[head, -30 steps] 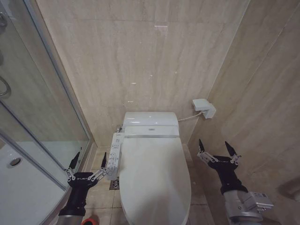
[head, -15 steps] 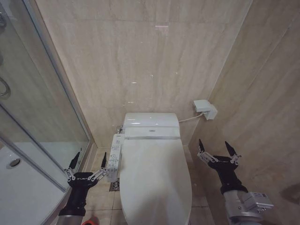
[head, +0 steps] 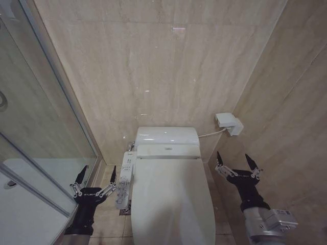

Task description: Open the toilet lid, clean the toilet bowl with a toilet brush, close the toilet lid, and flush.

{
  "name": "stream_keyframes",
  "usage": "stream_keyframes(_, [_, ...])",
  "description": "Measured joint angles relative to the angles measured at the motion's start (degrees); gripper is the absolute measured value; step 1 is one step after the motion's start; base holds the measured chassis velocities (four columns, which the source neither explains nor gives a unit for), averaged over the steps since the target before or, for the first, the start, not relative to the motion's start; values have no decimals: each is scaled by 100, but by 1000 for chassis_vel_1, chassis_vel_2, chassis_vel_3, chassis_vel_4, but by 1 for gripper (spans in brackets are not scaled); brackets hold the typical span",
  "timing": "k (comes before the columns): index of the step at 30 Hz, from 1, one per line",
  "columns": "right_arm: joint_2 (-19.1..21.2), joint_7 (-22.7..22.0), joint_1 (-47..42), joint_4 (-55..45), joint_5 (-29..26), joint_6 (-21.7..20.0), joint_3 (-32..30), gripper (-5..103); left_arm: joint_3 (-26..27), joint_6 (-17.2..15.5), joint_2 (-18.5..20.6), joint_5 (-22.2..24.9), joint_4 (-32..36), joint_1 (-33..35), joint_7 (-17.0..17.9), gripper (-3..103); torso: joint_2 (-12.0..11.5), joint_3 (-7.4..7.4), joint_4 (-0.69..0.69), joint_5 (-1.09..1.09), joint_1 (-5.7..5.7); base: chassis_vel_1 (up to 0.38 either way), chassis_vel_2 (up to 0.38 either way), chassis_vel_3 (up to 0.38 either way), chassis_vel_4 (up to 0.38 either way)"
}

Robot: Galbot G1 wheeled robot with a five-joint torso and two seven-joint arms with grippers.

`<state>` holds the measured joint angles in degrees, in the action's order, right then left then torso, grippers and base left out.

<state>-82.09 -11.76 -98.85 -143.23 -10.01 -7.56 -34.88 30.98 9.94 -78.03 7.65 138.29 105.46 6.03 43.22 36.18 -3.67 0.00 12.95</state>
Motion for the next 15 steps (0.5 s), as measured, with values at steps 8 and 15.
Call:
stream_keyframes(8, [0,0,0,0,0,0,0,100,0,0,0,0,0,0,0,100,0,0,0,0,0,0,0,0,0])
stream_keyframes(15, [0,0,0,0,0,0,0,100,0,0,0,0,0,0,0,100,0,0,0,0,0,0,0,0,0])
